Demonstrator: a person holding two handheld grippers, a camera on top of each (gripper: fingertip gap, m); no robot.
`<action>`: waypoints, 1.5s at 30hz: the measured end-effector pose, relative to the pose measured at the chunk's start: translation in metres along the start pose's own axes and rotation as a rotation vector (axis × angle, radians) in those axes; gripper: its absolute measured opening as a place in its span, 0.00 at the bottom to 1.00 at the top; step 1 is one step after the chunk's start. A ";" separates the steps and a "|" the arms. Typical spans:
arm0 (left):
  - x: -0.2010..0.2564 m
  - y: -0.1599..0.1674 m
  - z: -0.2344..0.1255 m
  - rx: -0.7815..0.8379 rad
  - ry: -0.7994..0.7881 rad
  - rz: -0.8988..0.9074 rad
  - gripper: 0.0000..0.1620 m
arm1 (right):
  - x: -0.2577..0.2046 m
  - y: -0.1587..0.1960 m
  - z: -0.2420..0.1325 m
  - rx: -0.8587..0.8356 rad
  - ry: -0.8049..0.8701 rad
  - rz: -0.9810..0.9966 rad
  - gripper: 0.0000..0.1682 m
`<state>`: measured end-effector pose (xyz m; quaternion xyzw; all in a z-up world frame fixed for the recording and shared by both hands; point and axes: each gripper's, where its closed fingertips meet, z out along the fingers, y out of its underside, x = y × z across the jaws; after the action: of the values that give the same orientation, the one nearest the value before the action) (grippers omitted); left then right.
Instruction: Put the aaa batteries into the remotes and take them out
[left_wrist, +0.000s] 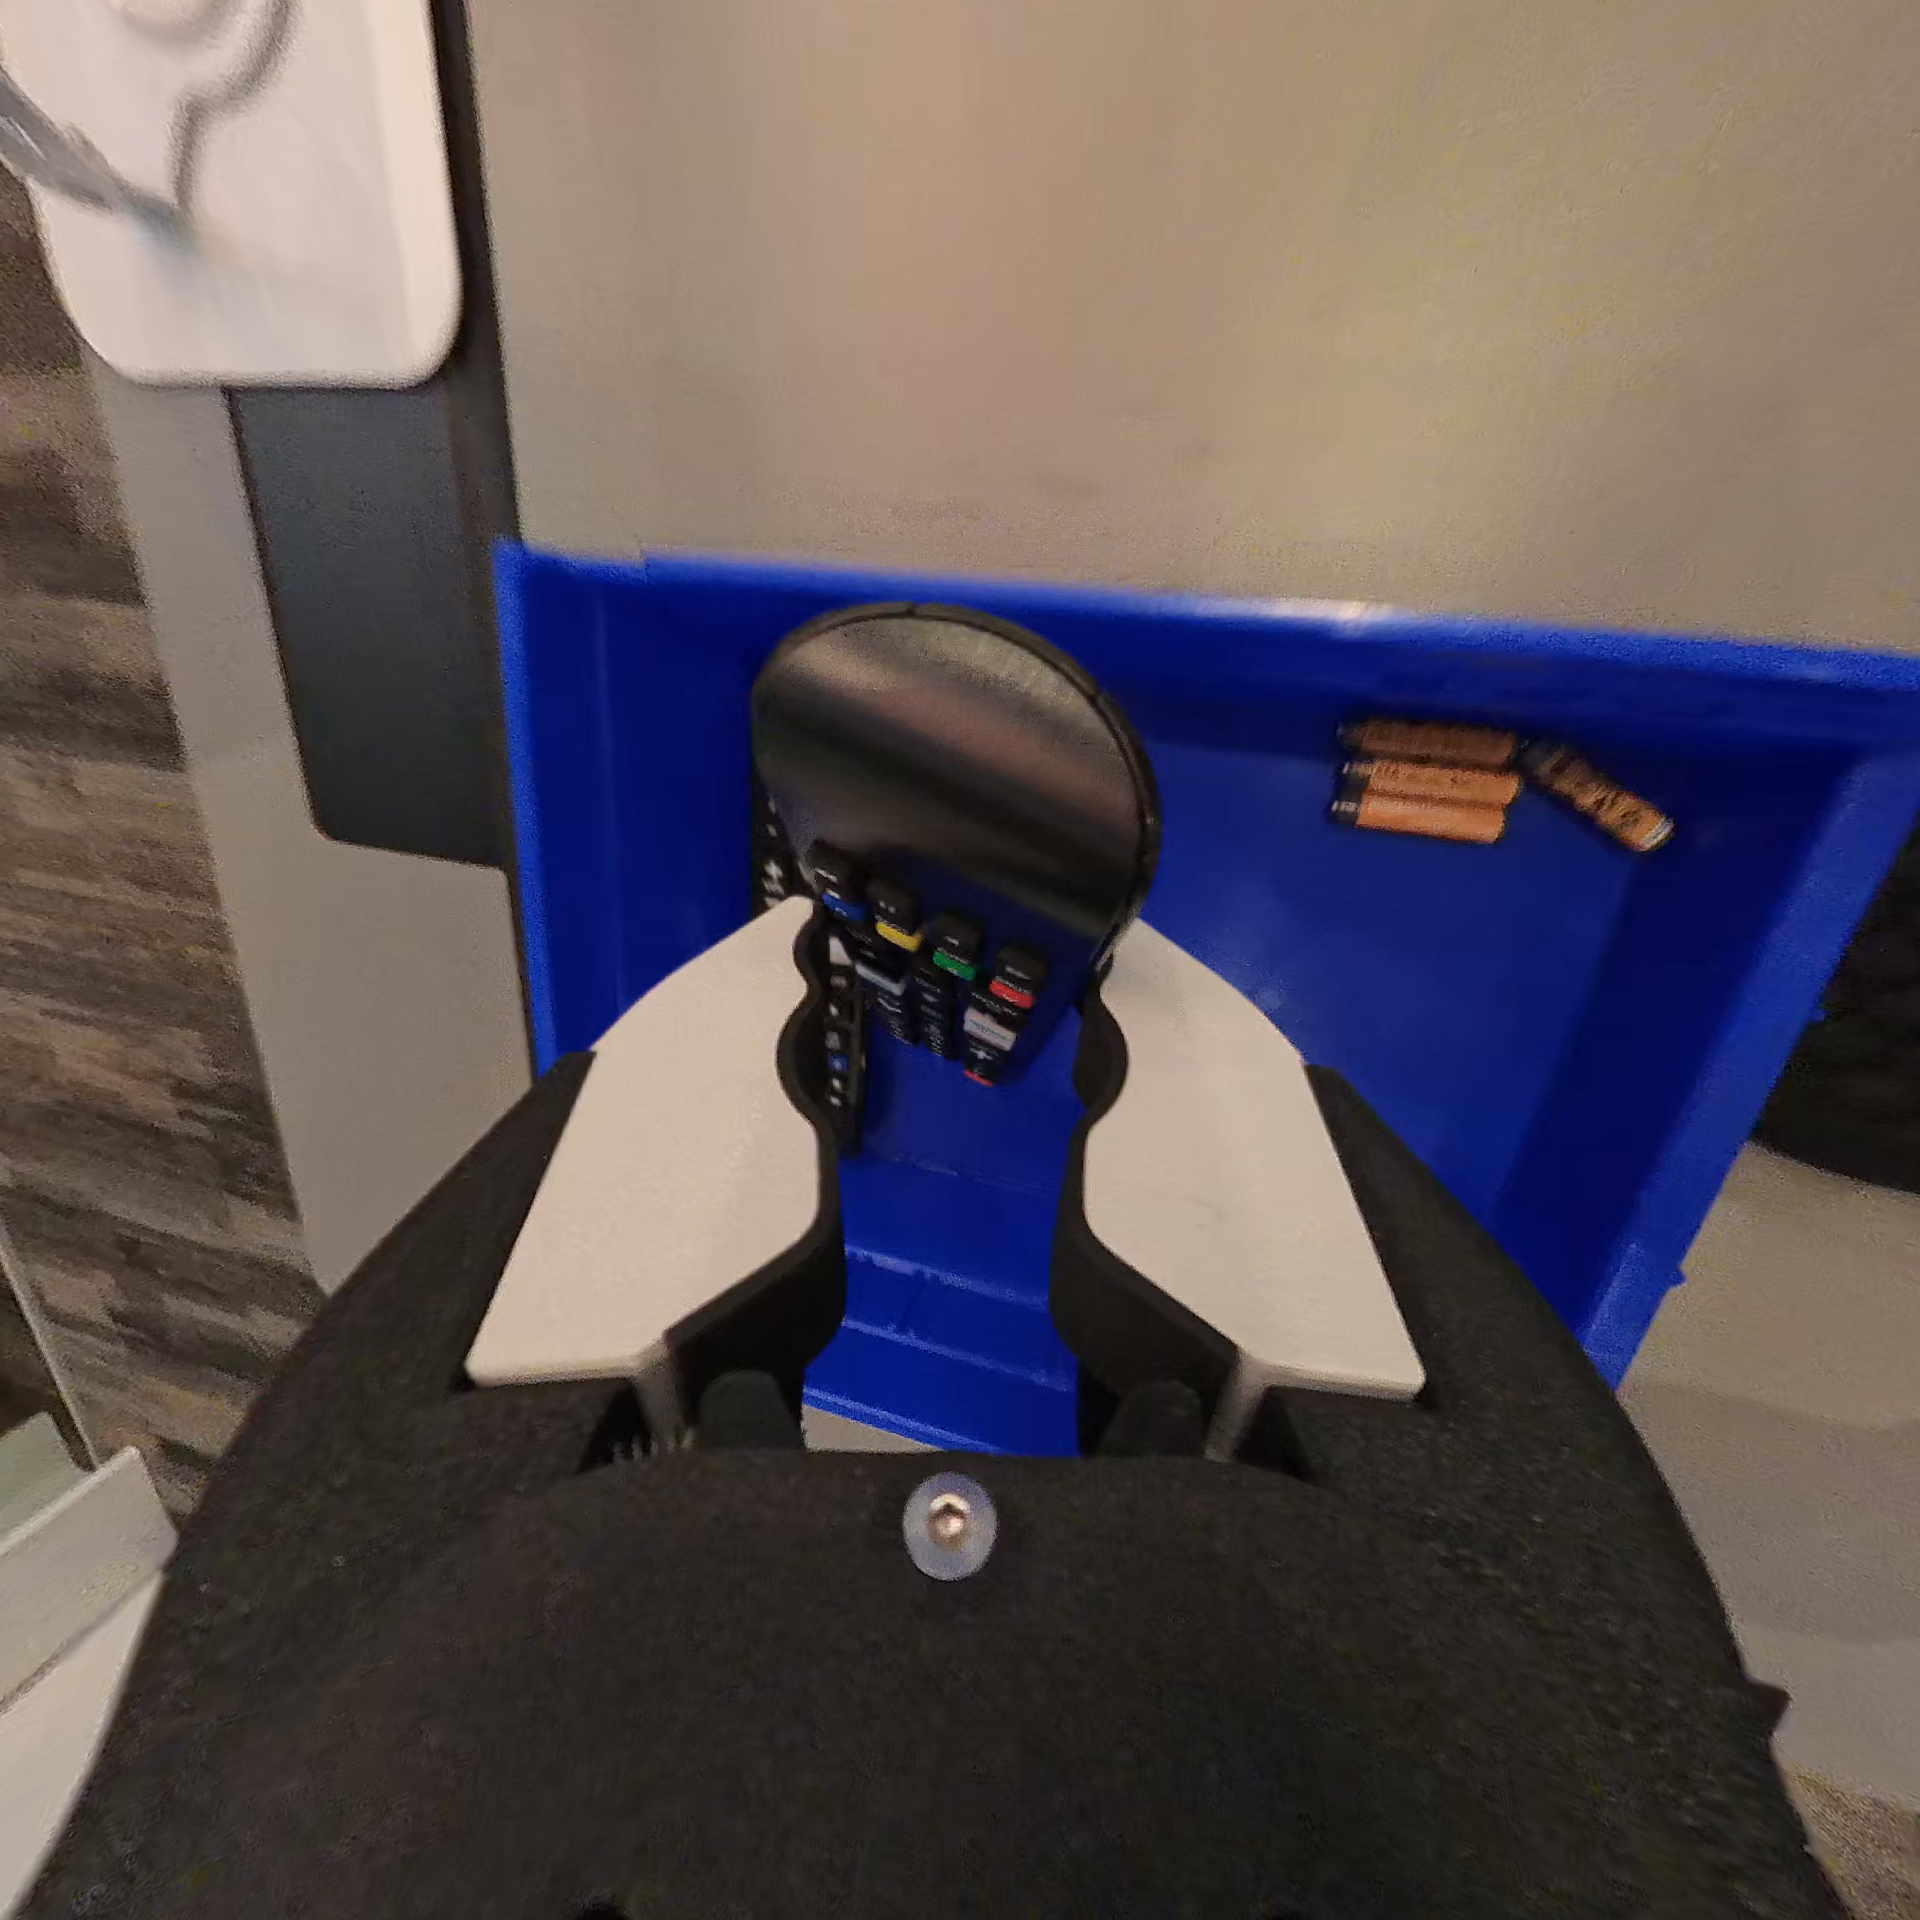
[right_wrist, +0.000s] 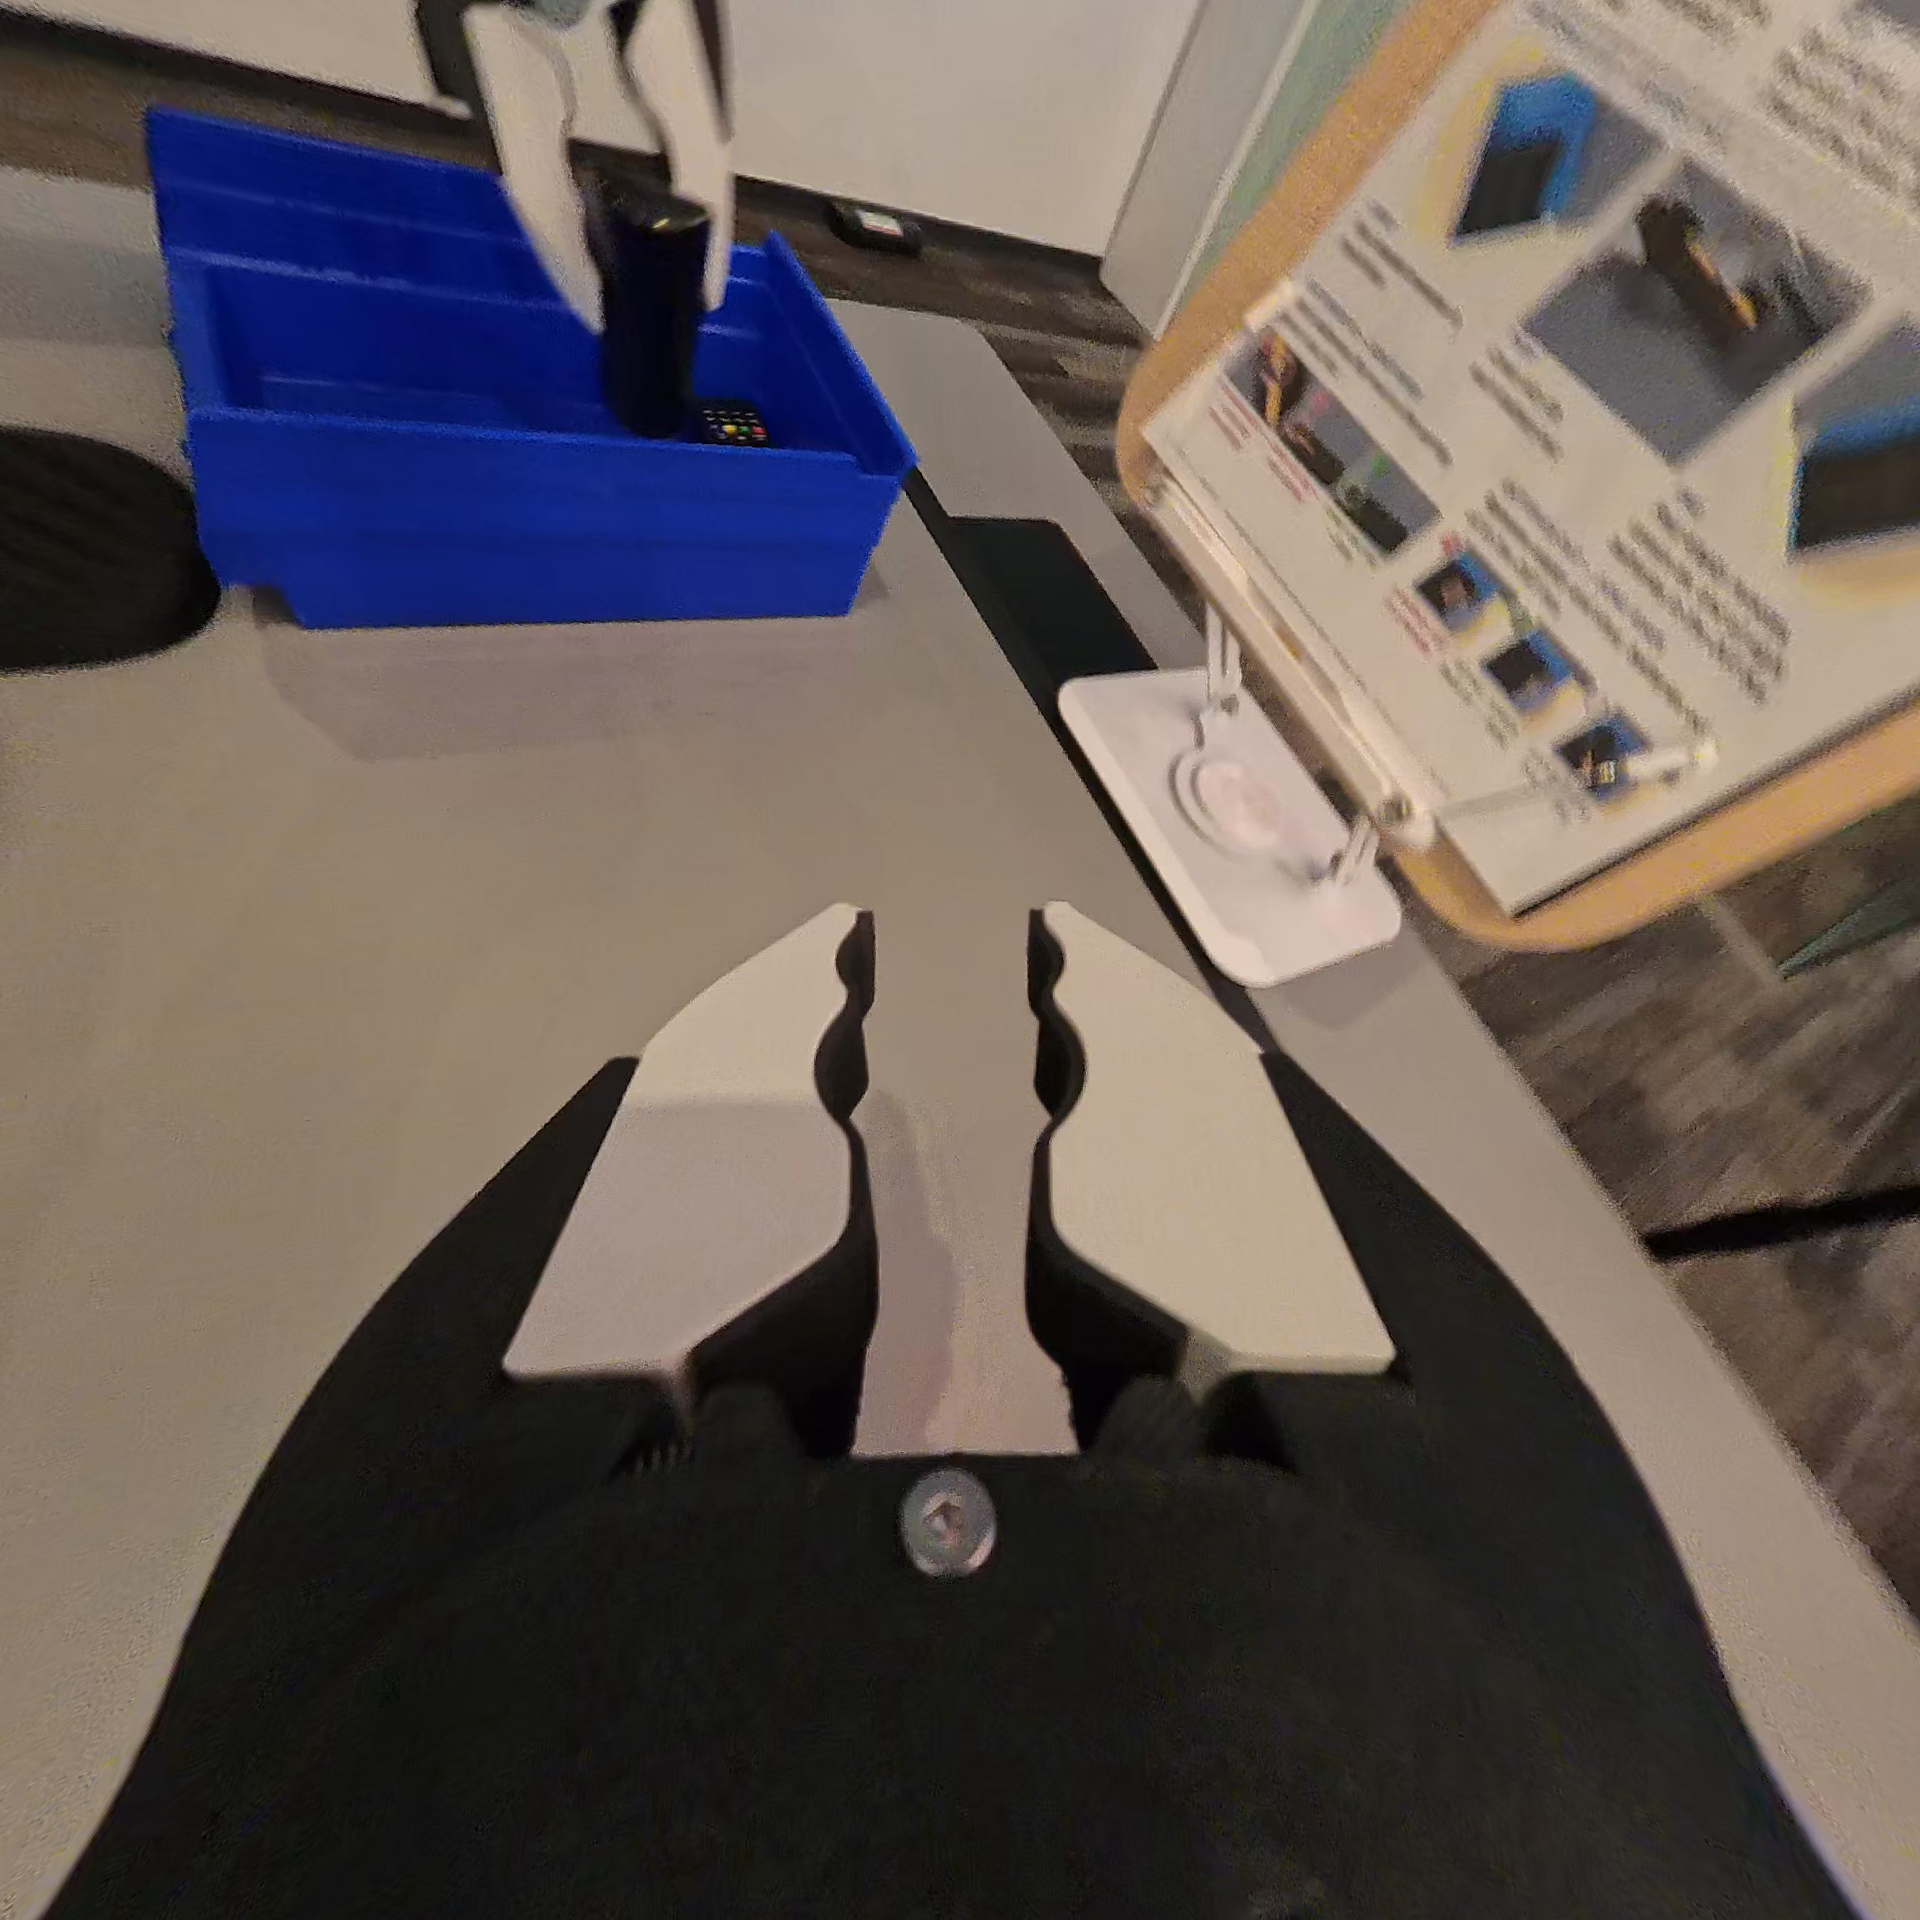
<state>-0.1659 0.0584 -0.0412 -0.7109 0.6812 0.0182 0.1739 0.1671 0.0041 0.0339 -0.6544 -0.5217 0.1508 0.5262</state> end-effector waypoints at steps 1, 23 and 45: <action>0.000 -0.011 -0.006 0.024 -0.008 0.014 0.28 | -0.008 -0.004 0.006 -0.003 0.001 -0.053 0.16; 0.090 -0.229 0.033 0.122 0.278 0.427 0.13 | -0.083 -0.013 0.049 0.105 0.048 -0.671 0.28; 0.091 -0.254 0.030 0.257 0.229 0.419 0.13 | -0.065 0.003 0.070 0.253 -0.146 -0.063 0.24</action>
<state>0.0942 -0.0182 -0.0373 -0.5238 0.8255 -0.1134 0.1772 0.0897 -0.0132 -0.0192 -0.5535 -0.5555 0.2461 0.5697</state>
